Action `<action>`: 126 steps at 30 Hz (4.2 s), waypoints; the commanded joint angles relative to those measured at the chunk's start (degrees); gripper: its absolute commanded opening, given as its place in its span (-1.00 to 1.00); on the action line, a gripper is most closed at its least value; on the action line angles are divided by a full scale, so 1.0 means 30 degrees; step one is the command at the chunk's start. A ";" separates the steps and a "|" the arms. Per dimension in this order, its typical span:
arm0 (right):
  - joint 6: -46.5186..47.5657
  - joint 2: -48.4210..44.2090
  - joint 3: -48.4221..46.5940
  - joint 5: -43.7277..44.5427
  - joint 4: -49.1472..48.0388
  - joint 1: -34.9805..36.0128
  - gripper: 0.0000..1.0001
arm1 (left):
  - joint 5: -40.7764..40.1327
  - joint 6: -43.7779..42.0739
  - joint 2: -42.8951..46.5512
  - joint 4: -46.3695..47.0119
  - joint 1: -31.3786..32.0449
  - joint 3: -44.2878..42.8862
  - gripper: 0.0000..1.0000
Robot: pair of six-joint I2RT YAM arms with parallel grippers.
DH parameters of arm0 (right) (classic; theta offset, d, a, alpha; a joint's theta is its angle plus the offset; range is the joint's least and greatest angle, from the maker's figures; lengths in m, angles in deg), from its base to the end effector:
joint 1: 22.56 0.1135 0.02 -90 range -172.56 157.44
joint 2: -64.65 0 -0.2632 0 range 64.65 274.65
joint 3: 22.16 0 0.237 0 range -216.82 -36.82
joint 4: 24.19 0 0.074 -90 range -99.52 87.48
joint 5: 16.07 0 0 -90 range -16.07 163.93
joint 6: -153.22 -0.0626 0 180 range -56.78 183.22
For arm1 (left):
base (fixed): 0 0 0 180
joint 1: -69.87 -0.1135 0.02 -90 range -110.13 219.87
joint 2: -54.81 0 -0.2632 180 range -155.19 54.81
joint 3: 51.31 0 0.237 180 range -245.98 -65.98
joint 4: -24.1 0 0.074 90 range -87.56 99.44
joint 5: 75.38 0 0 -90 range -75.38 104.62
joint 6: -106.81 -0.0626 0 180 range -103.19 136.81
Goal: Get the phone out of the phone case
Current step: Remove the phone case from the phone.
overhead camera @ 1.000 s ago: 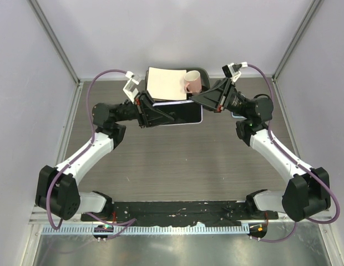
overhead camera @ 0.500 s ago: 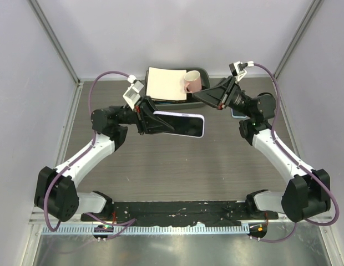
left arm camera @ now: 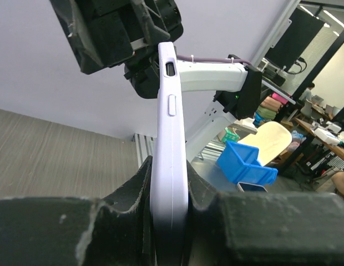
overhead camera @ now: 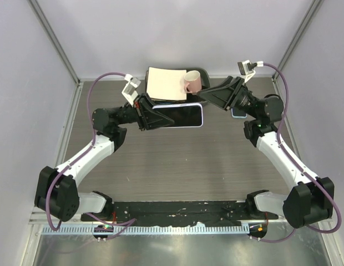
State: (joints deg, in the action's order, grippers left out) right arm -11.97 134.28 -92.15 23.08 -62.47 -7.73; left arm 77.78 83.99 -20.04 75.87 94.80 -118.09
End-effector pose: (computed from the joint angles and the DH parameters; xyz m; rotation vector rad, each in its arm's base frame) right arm 0.2332 0.1120 0.4326 -0.3415 1.3211 1.7534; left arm 0.2120 -0.1602 0.4049 0.8327 1.2320 -1.7921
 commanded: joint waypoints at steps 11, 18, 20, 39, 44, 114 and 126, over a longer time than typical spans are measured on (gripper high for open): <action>-0.1770 -0.0680 0.0367 0.0368 -0.2829 0.0183 -0.03 | -0.2214 -0.0156 0.0019 0.0619 -0.0399 -0.0351 -1.00; -0.1448 -0.0504 0.0279 0.0396 -0.2595 0.0477 -0.10 | -0.2273 -0.0098 -0.0186 0.0677 -0.0399 -0.0498 -1.00; -0.1447 -0.0474 0.0251 0.0456 -0.2536 0.0477 -0.13 | -0.2214 -0.0098 -0.0216 0.0649 -0.0399 -0.0527 -1.00; -0.0276 -0.0064 0.0133 0.0866 -0.1013 0.0799 -0.31 | -0.1979 -0.0010 -0.0568 0.0912 -0.0341 -0.0791 -1.00; -0.0276 -0.0093 0.0074 0.0924 -0.0895 0.0799 -0.64 | -0.1863 -0.0068 -0.0510 0.1000 -0.0341 -0.0733 -1.00; 0.5229 0.0493 0.0719 0.4323 0.7101 0.0534 -0.99 | 0.0335 0.3184 0.0985 0.6156 0.0509 -0.3077 -1.00; 0.6755 0.0639 0.0602 0.4733 0.8332 0.1003 -0.99 | 0.0042 0.3447 0.0956 0.6215 0.0509 -0.3222 -1.00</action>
State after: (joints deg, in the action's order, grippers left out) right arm 2.08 132.77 -91.25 33.84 -49.45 -5.37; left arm 75.94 93.04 -22.93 71.63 93.66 -121.04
